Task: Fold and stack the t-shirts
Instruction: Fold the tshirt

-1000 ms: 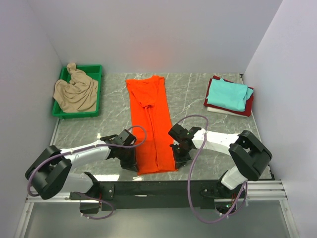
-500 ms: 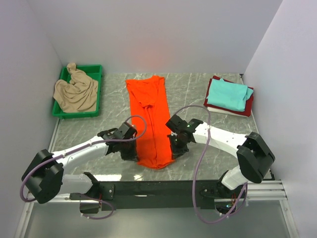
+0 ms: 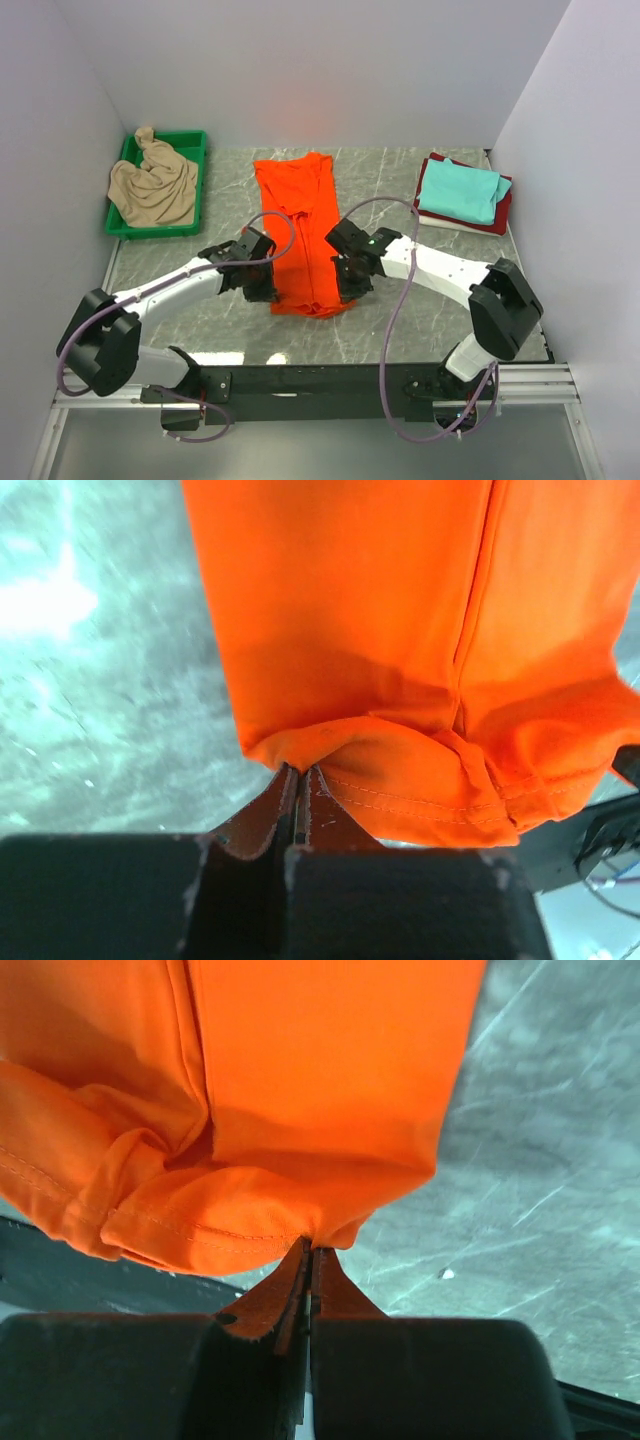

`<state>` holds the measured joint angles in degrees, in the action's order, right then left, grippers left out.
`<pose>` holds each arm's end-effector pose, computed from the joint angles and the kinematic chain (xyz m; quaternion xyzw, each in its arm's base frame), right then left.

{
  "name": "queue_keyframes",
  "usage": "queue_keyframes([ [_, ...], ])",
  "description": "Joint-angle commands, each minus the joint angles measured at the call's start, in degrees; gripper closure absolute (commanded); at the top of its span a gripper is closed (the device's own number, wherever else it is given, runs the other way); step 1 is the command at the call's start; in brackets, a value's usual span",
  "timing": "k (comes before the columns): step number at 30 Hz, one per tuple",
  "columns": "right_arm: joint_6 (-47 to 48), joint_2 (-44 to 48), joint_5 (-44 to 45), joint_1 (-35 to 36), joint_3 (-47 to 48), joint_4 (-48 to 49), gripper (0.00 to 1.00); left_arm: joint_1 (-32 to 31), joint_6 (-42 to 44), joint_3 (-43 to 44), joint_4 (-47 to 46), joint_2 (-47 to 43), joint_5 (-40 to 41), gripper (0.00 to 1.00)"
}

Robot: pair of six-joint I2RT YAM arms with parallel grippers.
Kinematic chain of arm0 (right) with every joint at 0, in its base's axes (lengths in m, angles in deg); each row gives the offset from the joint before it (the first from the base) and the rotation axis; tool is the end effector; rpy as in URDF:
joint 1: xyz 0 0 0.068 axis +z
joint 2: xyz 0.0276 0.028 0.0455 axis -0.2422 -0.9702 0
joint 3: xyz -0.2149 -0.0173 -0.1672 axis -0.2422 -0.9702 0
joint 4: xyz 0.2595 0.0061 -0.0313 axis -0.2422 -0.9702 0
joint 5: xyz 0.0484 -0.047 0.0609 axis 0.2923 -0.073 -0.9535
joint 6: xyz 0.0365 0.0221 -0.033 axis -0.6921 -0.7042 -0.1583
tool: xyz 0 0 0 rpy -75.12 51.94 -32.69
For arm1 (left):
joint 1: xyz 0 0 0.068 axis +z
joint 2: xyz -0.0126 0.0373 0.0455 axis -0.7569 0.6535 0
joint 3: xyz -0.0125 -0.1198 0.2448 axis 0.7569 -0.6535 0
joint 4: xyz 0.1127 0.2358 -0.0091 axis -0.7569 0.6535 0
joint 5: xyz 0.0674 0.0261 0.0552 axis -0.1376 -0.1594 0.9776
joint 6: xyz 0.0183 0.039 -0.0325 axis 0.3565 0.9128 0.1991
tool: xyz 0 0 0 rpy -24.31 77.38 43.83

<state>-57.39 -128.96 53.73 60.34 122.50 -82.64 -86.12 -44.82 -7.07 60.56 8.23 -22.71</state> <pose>0.2040 0.2176 0.2144 -0.1009 0.9811 0.1345 0.0954 0.1957 -0.1500 0.1964 -0.0703 0.9708 -0.1738 0.1498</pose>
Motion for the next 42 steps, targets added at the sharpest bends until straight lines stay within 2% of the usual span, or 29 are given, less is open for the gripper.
queue_keyframes([
  [1, 0.00, -1.82, 3.70, -0.71, 4.83, 0.08, 1.00, 2.99, 2.64, 3.04, -3.30, 1.18, 1.09, 1.00],
  [5, 0.61, -5.15, 7.29, -1.85, 10.11, -1.58, 1.00, 5.90, 4.31, 6.55, -4.71, 4.16, 0.30, 1.00],
  [13, 3.25, -11.58, 8.62, -5.72, 20.31, -1.94, 1.00, 11.86, 8.70, 13.67, -5.50, 10.41, -0.22, 1.00],
  [18, 5.27, -16.23, 8.19, -8.70, 25.48, -1.15, 1.00, 16.00, 10.90, 16.91, -9.19, 15.49, -4.88, 1.00],
  [26, 6.76, -23.43, 6.69, -12.31, 32.34, 2.19, 1.00, 19.26, 12.93, 24.12, -10.87, 22.27, -7.08, 1.00],
  [42, 8.52, -35.04, 4.93, -16.18, 48.08, 1.67, 1.00, 24.88, 13.98, 32.74, -14.12, 32.99, -12.09, 1.00],
])
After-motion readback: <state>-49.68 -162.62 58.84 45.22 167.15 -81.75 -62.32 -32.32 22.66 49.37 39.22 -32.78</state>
